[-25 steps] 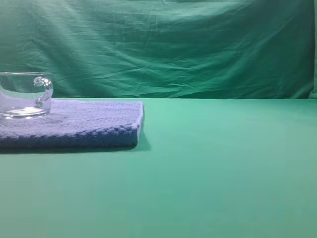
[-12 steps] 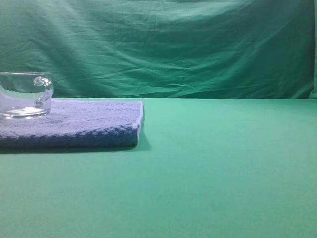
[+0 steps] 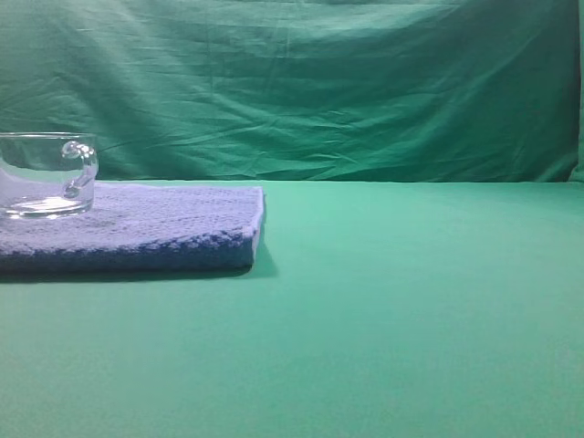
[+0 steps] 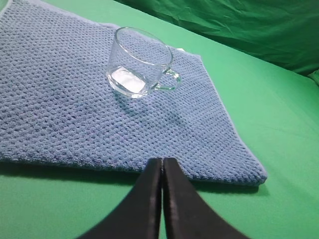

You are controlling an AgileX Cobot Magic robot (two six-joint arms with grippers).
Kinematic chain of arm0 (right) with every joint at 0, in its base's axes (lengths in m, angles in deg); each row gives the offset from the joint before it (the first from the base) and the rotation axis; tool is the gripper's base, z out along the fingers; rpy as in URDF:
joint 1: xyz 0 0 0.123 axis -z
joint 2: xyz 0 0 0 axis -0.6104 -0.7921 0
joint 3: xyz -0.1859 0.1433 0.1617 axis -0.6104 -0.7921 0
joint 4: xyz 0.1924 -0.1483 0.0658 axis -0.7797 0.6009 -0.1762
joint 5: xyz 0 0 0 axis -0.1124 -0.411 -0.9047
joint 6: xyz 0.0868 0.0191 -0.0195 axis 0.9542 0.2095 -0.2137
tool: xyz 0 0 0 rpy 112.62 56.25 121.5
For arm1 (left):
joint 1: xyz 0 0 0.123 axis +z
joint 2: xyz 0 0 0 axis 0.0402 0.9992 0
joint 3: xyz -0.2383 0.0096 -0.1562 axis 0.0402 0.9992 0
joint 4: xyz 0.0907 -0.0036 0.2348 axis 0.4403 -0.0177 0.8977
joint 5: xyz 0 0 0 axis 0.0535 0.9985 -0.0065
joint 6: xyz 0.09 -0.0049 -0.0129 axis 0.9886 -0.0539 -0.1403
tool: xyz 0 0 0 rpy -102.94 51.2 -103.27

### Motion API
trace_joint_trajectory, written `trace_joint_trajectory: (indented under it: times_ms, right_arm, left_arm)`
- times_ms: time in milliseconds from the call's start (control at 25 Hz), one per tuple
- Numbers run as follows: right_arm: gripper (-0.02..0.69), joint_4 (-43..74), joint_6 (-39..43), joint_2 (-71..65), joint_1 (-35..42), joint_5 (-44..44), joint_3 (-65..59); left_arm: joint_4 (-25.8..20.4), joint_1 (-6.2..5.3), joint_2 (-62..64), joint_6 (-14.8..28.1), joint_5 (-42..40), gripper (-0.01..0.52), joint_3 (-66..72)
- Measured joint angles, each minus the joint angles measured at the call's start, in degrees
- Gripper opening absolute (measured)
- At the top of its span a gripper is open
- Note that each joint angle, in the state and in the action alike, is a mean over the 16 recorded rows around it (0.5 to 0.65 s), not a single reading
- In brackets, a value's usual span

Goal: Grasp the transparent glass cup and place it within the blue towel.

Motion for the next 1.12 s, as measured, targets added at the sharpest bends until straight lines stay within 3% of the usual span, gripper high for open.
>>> trace_joint_trajectory:
  times_ms: [320, 720, 1120]
  right_arm:
    - [0.000, 1.8, 1.0, 12.6, 4.2, 14.5, -13.8]
    - [0.000, 2.1, 1.0, 32.8, 17.7, 38.3, -40.4]
    - [0.000, 2.1, 0.5, 55.9, 32.0, 48.5, -65.4]
  left_arm:
    - [0.0, 0.00, 0.0, 0.0, 0.0, 0.000, 0.0]
    - [0.0, 0.00, 0.0, -0.1, 0.0, 0.000, 0.0]
    - [0.0, 0.00, 0.0, -0.1, 0.0, 0.000, 0.0]
